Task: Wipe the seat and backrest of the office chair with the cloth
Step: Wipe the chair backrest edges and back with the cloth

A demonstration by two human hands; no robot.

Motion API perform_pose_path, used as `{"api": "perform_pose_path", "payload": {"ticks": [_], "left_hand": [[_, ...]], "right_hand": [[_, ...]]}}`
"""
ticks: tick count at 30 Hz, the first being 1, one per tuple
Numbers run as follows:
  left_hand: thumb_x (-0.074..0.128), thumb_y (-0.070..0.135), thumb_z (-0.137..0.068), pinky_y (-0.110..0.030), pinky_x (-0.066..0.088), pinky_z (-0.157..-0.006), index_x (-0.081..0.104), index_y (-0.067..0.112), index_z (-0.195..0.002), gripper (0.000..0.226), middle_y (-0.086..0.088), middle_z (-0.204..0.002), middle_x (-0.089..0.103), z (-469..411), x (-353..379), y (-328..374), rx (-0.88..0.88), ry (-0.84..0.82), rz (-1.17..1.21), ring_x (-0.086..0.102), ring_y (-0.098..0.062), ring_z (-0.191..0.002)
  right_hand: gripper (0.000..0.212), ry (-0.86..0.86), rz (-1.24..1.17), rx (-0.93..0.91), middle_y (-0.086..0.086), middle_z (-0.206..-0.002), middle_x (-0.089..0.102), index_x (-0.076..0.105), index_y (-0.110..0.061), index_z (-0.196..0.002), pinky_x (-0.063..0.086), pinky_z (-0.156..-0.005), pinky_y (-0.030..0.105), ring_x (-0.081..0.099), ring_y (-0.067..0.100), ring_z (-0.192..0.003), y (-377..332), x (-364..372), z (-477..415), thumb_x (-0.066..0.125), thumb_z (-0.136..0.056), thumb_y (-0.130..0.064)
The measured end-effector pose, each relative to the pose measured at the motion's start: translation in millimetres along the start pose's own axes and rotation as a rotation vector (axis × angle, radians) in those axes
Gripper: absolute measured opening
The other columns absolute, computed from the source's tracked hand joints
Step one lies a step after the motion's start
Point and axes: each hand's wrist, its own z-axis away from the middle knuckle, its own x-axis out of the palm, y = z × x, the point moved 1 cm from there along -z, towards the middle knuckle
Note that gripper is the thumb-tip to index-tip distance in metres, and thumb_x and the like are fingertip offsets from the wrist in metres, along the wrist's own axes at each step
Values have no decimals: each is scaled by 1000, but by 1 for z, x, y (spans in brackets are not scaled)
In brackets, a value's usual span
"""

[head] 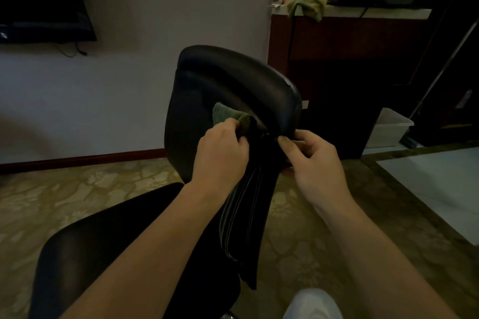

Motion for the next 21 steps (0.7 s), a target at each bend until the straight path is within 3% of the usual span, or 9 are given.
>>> {"api": "perform_pose_path", "payload": {"ticks": [3, 6, 10, 14, 18, 21], "left_hand": [[57, 11, -98, -33, 50, -84, 68, 11, -107, 15, -1, -90, 70, -1, -8, -8, 145, 115, -85, 64, -18, -80], [64, 10, -92, -34, 43, -96, 71, 11, -108, 17, -5, -106, 74, 5, -3, -10, 298, 184, -147, 67, -19, -100], [57, 15, -94, -28, 38, -109, 70, 11, -122, 31, -3, -128, 68, 16, 9, -12, 288, 82, 24, 57, -13, -123], [53, -2, -95, -37, 41, -115, 61, 17, -136, 46, 3, -143, 55, 9, 8, -40, 269, -46, 166, 48, -11, -135], [58, 2, -97, -31, 37, -118, 50, 24, -146, 54, 12, -150, 43, 6, 9, -44, 297, -129, 202, 40, -7, -141], [56, 7, -97, -42, 32, -121, 51, 22, -144, 50, 6, -153, 41, -2, 10, -47, 340, -111, 163, 29, -12, -148]], "right_hand": [[12, -9, 5, -1, -8, -95, 75, 69, -34, -105, 58, -85, 46, 71, 9, -91, 0, 0, 1, 59, -98, -32], [12, 1, -16, 7, -7, -93, 75, 69, -32, -105, 59, -84, 46, 72, 10, -89, 0, 1, 2, 60, -98, -30], [13, 7, -33, 22, -4, -91, 75, 70, -27, -106, 60, -81, 46, 72, 10, -86, -2, 1, 2, 60, -98, -27], [15, -7, -56, 30, -8, -95, 75, 69, -26, -110, 60, -83, 40, 72, 7, -89, -1, 0, 2, 59, -98, -27], [19, -18, -48, 22, -9, -99, 74, 68, -28, -114, 60, -85, 41, 71, 7, -94, 3, 1, 1, 62, -97, -24], [26, -34, -18, 25, -13, -106, 71, 64, -36, -117, 58, -88, 43, 69, 8, -101, 9, 4, 1, 66, -94, -23]]}}
